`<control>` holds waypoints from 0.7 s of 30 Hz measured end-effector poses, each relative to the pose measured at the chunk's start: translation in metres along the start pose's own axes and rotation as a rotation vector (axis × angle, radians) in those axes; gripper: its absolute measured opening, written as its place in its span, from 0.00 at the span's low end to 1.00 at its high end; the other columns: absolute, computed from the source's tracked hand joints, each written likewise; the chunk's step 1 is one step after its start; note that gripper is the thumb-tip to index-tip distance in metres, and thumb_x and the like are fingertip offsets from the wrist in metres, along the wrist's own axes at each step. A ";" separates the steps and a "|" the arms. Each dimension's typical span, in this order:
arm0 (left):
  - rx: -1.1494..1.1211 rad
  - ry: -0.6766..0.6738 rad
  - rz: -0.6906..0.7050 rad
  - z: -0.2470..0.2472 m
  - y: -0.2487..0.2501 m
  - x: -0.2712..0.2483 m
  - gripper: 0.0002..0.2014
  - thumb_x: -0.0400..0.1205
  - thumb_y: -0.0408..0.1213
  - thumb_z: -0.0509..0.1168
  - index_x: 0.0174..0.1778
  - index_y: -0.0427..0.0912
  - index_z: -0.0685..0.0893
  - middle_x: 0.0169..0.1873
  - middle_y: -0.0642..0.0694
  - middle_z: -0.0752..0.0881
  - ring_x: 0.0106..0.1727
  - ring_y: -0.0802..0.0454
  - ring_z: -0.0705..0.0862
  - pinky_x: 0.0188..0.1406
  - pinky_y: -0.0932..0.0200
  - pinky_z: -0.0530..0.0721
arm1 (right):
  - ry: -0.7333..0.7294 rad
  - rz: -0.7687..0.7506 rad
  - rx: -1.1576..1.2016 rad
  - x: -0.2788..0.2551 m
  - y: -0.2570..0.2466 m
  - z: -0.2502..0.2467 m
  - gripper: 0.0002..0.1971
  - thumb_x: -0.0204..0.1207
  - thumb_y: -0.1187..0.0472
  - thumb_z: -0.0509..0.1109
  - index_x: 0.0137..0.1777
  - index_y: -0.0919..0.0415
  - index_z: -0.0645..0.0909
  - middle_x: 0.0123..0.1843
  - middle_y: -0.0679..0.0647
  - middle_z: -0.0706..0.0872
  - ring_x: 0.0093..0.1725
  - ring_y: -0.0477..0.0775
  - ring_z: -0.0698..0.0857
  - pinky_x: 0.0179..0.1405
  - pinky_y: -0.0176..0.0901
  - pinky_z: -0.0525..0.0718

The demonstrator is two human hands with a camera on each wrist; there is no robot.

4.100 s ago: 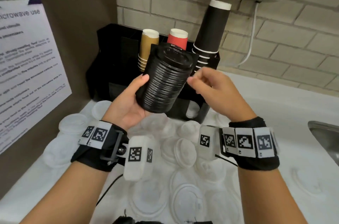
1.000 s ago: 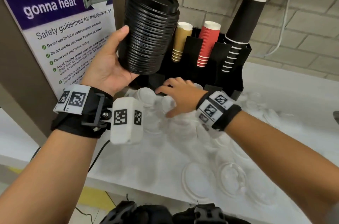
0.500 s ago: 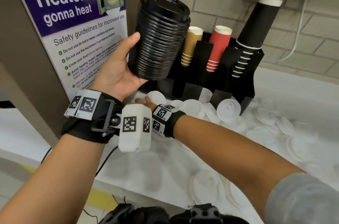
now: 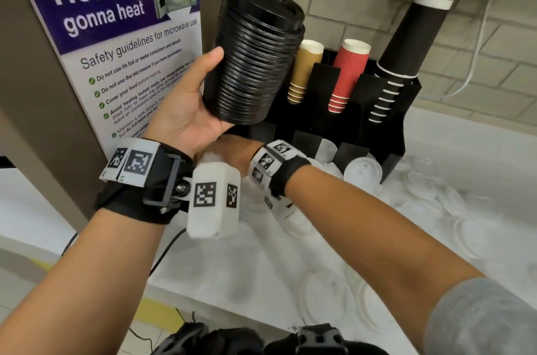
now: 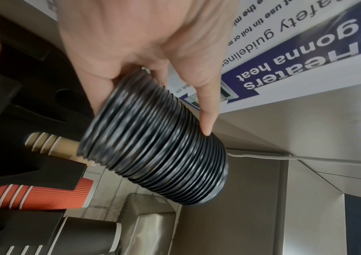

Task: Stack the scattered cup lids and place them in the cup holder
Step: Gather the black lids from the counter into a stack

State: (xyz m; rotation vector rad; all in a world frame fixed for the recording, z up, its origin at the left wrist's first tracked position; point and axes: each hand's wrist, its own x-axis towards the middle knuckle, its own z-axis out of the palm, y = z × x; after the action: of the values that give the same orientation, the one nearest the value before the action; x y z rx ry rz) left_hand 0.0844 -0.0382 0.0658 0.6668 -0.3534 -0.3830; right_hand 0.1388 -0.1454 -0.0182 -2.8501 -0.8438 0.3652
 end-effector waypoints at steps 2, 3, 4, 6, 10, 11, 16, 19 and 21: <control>0.010 -0.012 0.003 -0.001 0.002 0.000 0.15 0.84 0.42 0.63 0.45 0.41 0.94 0.52 0.44 0.92 0.61 0.44 0.88 0.54 0.44 0.87 | -0.028 0.039 -0.033 -0.014 0.010 -0.014 0.33 0.67 0.50 0.79 0.72 0.50 0.73 0.66 0.59 0.79 0.63 0.61 0.80 0.62 0.54 0.80; 0.015 -0.015 0.009 -0.001 0.002 -0.001 0.15 0.84 0.42 0.62 0.45 0.41 0.94 0.52 0.44 0.92 0.61 0.44 0.88 0.55 0.44 0.87 | -0.013 0.085 -0.074 -0.017 0.021 -0.021 0.36 0.63 0.47 0.80 0.72 0.44 0.71 0.65 0.58 0.78 0.63 0.62 0.79 0.61 0.55 0.79; 0.018 -0.015 0.013 -0.001 0.002 -0.002 0.16 0.84 0.42 0.62 0.45 0.42 0.94 0.52 0.44 0.92 0.61 0.44 0.88 0.55 0.44 0.87 | -0.024 0.141 -0.141 -0.028 0.026 -0.028 0.39 0.61 0.46 0.80 0.73 0.41 0.68 0.66 0.57 0.76 0.64 0.62 0.77 0.61 0.55 0.77; 0.019 -0.013 0.022 -0.003 0.001 -0.003 0.15 0.84 0.42 0.62 0.46 0.42 0.94 0.53 0.44 0.92 0.61 0.44 0.88 0.54 0.44 0.87 | -0.047 0.237 -0.275 -0.038 0.033 -0.034 0.42 0.64 0.48 0.78 0.77 0.39 0.63 0.71 0.58 0.71 0.69 0.64 0.71 0.67 0.59 0.71; 0.031 -0.021 0.031 -0.010 -0.009 -0.006 0.15 0.84 0.44 0.61 0.48 0.46 0.94 0.55 0.45 0.91 0.63 0.44 0.87 0.57 0.44 0.86 | 0.289 0.178 0.243 -0.064 0.045 -0.047 0.24 0.77 0.69 0.64 0.74 0.59 0.73 0.64 0.58 0.79 0.65 0.59 0.78 0.63 0.40 0.76; 0.029 -0.022 0.034 -0.011 -0.013 -0.005 0.16 0.85 0.45 0.60 0.49 0.47 0.94 0.55 0.46 0.91 0.63 0.45 0.87 0.58 0.44 0.86 | 0.388 0.204 0.487 -0.071 0.046 -0.048 0.19 0.78 0.71 0.60 0.68 0.61 0.77 0.54 0.55 0.83 0.56 0.55 0.83 0.53 0.34 0.79; 0.053 0.013 0.036 -0.008 -0.040 -0.002 0.17 0.83 0.47 0.60 0.54 0.47 0.92 0.58 0.44 0.90 0.63 0.46 0.87 0.56 0.46 0.87 | 0.498 0.199 1.556 -0.105 0.024 -0.041 0.22 0.85 0.41 0.51 0.56 0.55 0.81 0.46 0.53 0.87 0.47 0.49 0.86 0.46 0.42 0.82; 0.096 0.068 0.046 -0.010 -0.053 0.001 0.27 0.80 0.48 0.64 0.73 0.40 0.78 0.69 0.38 0.83 0.71 0.42 0.81 0.63 0.45 0.84 | 0.573 0.089 1.763 -0.119 0.013 -0.038 0.27 0.84 0.39 0.51 0.65 0.60 0.80 0.61 0.57 0.87 0.62 0.54 0.85 0.60 0.46 0.85; 0.183 0.093 0.047 -0.011 -0.060 0.000 0.32 0.80 0.50 0.65 0.79 0.41 0.70 0.74 0.38 0.78 0.74 0.42 0.78 0.70 0.43 0.80 | 0.623 0.014 1.836 -0.127 0.006 -0.038 0.26 0.85 0.44 0.53 0.71 0.62 0.76 0.63 0.57 0.86 0.65 0.53 0.84 0.61 0.45 0.85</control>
State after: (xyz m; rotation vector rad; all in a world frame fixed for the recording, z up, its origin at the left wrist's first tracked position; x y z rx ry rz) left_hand 0.0755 -0.0758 0.0187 0.8505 -0.3168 -0.2758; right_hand 0.0491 -0.2233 0.0407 -1.0799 -0.0820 0.0784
